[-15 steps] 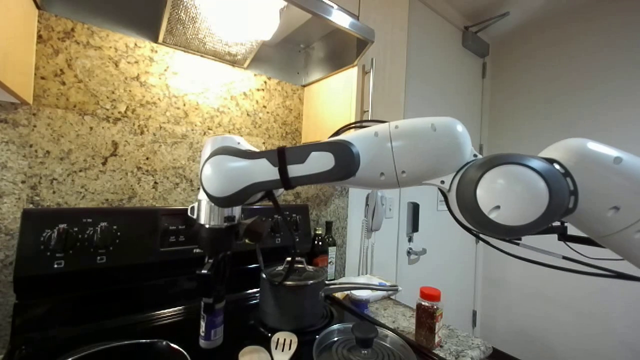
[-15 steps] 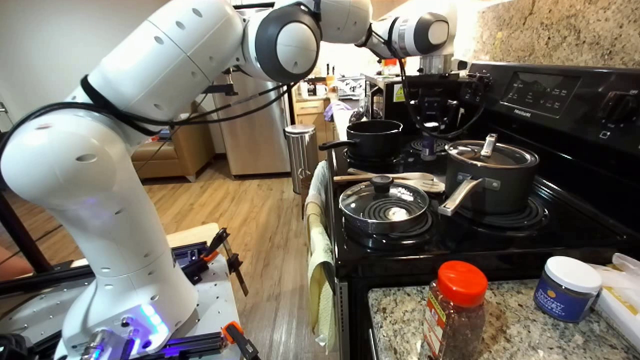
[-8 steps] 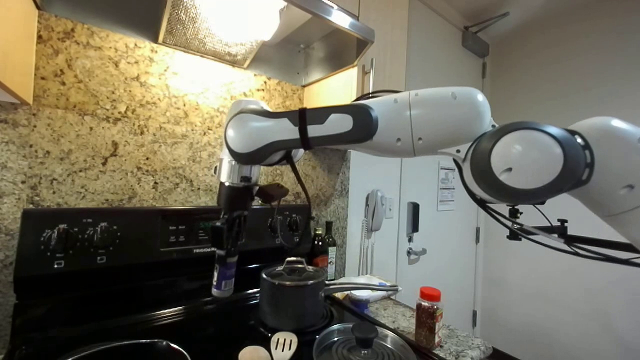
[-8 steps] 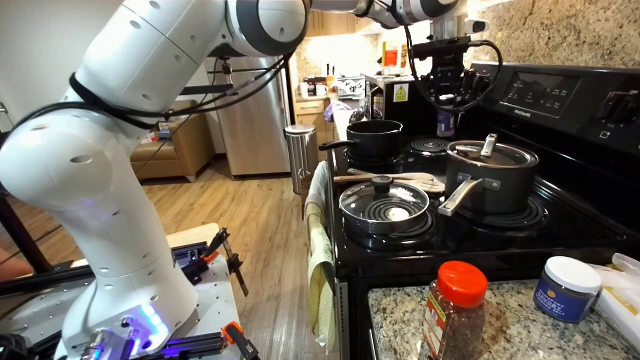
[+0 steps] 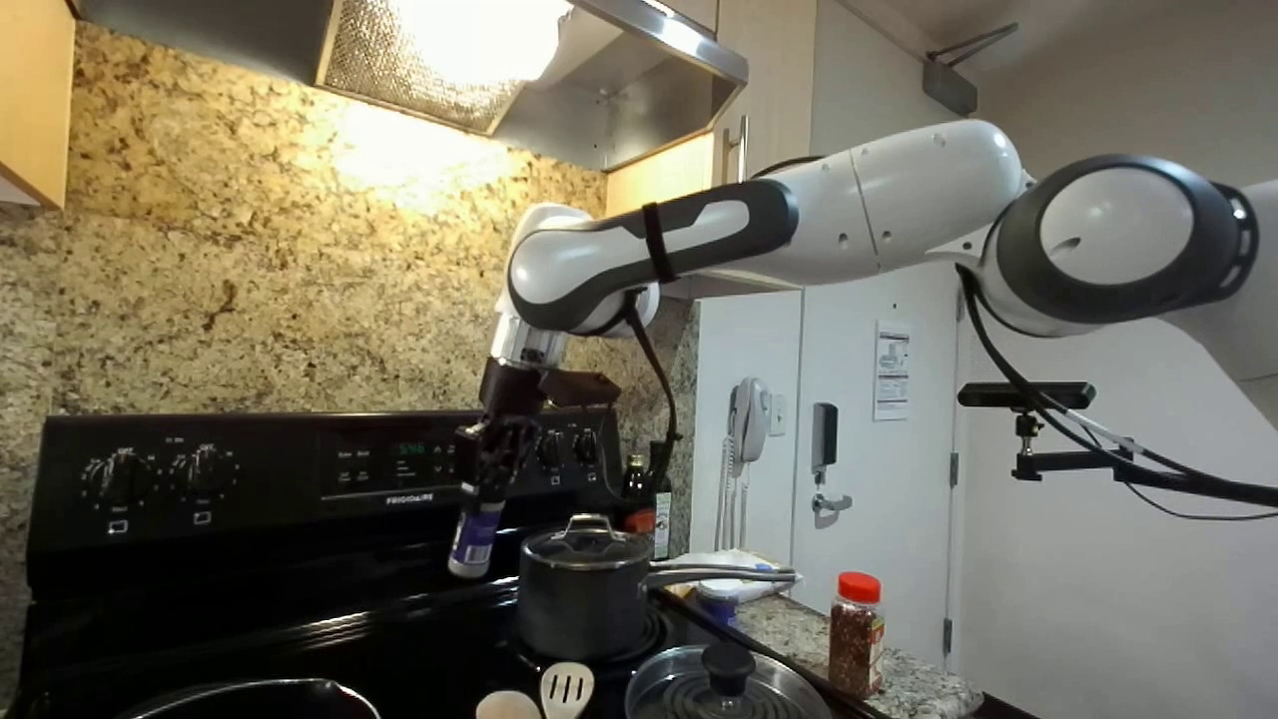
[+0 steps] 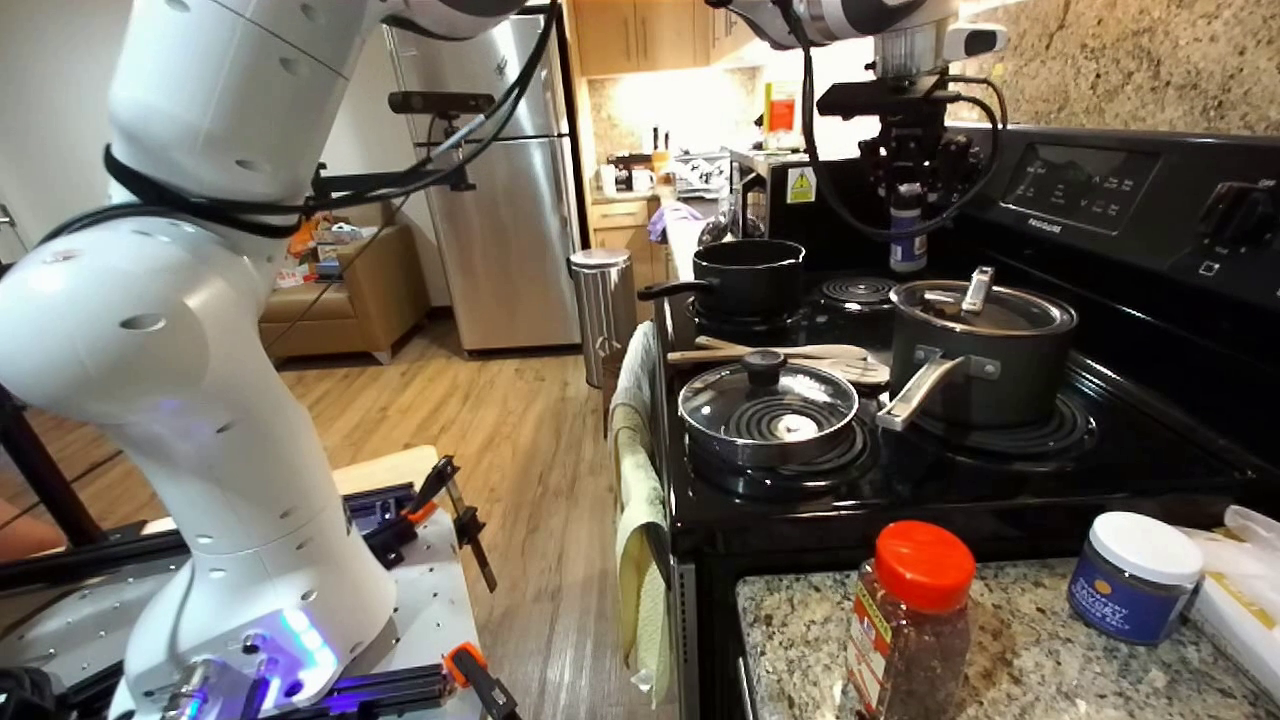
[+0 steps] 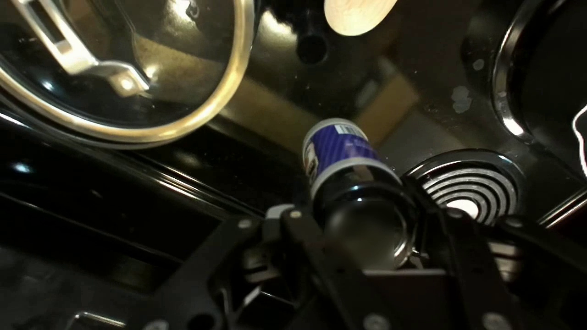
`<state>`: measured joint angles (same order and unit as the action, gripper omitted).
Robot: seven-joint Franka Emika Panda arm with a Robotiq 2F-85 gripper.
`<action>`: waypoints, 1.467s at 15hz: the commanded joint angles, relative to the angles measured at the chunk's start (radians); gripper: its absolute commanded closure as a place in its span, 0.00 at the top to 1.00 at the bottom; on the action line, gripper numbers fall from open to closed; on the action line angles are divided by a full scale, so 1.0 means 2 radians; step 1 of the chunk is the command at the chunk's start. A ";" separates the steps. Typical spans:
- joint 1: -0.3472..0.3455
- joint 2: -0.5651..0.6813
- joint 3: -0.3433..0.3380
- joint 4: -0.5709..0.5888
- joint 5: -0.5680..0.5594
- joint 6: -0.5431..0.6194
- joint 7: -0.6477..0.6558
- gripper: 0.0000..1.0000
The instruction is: Move the bottle on the stovetop to the counter on the right
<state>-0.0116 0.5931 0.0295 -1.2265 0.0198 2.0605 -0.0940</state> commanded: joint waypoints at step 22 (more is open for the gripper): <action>-0.007 -0.335 -0.062 -0.436 -0.035 0.188 0.211 0.25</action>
<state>-0.0065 0.0854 -0.0852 -1.9060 -0.0230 2.3557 0.2296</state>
